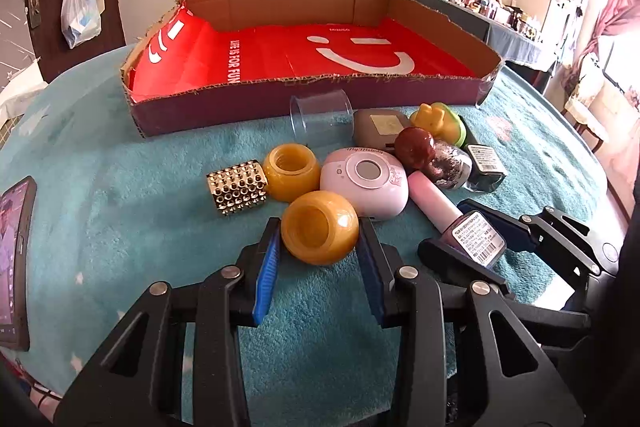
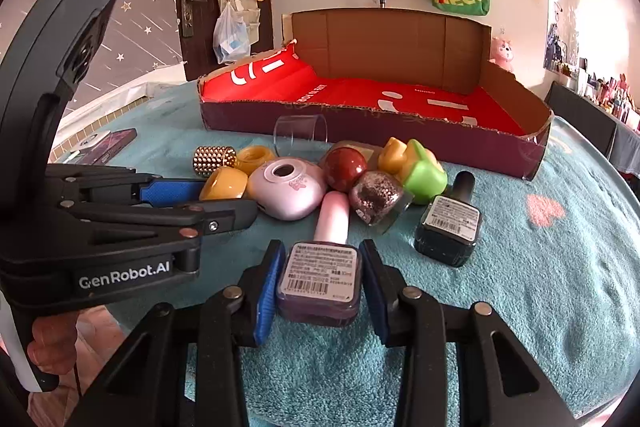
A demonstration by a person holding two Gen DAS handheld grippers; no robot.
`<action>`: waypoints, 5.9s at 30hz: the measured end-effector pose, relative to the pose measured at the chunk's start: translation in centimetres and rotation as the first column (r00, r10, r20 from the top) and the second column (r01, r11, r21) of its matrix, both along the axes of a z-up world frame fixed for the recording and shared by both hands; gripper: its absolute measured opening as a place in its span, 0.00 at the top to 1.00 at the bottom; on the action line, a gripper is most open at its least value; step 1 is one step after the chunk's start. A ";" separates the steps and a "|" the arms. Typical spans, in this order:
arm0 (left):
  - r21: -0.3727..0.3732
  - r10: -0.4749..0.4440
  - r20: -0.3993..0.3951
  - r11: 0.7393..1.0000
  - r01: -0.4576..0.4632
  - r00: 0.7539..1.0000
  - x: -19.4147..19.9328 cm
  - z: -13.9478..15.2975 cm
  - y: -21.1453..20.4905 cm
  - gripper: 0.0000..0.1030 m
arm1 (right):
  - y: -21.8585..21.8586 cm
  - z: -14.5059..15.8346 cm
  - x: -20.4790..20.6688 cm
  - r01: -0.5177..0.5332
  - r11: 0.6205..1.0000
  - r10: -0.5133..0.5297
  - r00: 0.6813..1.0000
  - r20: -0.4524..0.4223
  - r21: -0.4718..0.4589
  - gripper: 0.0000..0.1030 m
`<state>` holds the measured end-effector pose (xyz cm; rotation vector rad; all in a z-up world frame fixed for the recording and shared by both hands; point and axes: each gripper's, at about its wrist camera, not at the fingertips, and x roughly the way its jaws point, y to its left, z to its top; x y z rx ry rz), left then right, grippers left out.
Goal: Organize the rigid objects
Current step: 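Grasp the pink nail polish bottle with the right tool while the left tool grasps the orange cup, then carry the pink bottle with the right tool while the left tool carries the orange cup into the box, then open the left tool to drop the orange cup while the right tool sets the pink bottle upright, then withdraw both open tools from the box back toward the items on the table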
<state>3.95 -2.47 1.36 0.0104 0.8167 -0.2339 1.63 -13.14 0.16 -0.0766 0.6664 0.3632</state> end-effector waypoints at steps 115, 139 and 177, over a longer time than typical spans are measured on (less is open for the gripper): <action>0.071 0.123 -0.162 0.991 -0.113 0.979 23.5 1.0 1.5 0.65 | -4.1 2.2 24.9 0.143 0.990 -0.143 0.948 -0.284 -0.022 0.63; 0.040 0.144 -0.201 0.990 -0.139 0.969 23.3 1.0 1.9 0.37 | -4.0 2.8 24.7 0.142 0.989 -0.144 0.955 -0.259 -0.026 0.51; -0.038 0.145 0.112 0.989 -0.142 0.983 11.8 9.7 1.4 0.00 | -5.8 11.3 14.6 0.127 0.982 -0.144 0.983 0.114 0.140 0.00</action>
